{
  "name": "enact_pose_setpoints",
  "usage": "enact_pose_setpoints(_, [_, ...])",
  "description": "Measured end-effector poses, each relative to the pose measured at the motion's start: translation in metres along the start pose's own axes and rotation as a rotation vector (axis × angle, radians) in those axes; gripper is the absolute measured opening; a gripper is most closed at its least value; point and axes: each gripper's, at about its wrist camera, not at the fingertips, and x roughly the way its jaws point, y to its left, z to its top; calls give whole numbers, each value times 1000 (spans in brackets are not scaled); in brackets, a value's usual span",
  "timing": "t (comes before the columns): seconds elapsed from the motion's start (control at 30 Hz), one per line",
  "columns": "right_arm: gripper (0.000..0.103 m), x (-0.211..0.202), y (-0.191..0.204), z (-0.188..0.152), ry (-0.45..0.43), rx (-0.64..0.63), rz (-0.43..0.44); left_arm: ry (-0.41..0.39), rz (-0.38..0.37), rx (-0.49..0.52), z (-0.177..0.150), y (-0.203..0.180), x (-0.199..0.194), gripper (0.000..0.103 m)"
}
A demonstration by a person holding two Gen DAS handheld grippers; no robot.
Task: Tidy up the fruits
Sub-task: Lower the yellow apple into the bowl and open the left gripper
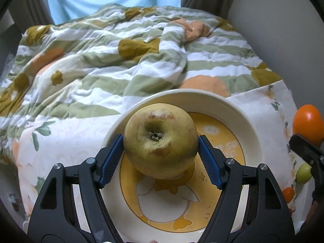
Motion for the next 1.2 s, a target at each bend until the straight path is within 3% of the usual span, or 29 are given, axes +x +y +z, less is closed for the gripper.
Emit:
enact_pose_setpoints(0.03, [54, 0, -1, 1, 0, 2, 0, -17, -17, -4, 0, 1, -4, 86])
enact_pose_setpoints(0.1, [54, -1, -3, 1, -3, 4, -4, -56, -10, 3, 2, -1, -13, 103])
enact_pose_setpoints(0.4, [54, -12, 1, 5, -21, -3, -19, -70, 22, 14, -1, 10, -48, 103])
enact_pose_setpoints(0.57, [54, -11, 12, 11, -22, -44, 20, -62, 40, -17, -13, 30, -67, 103])
enact_pose_setpoints(0.97, [54, 36, 52, 19, 64, -192, 117, -24, 121, -127, -62, 81, -96, 103])
enact_pose_setpoints(1.2, [54, 61, 66, 19, 94, -280, 152, -13, 101, -187, -84, 93, -98, 103])
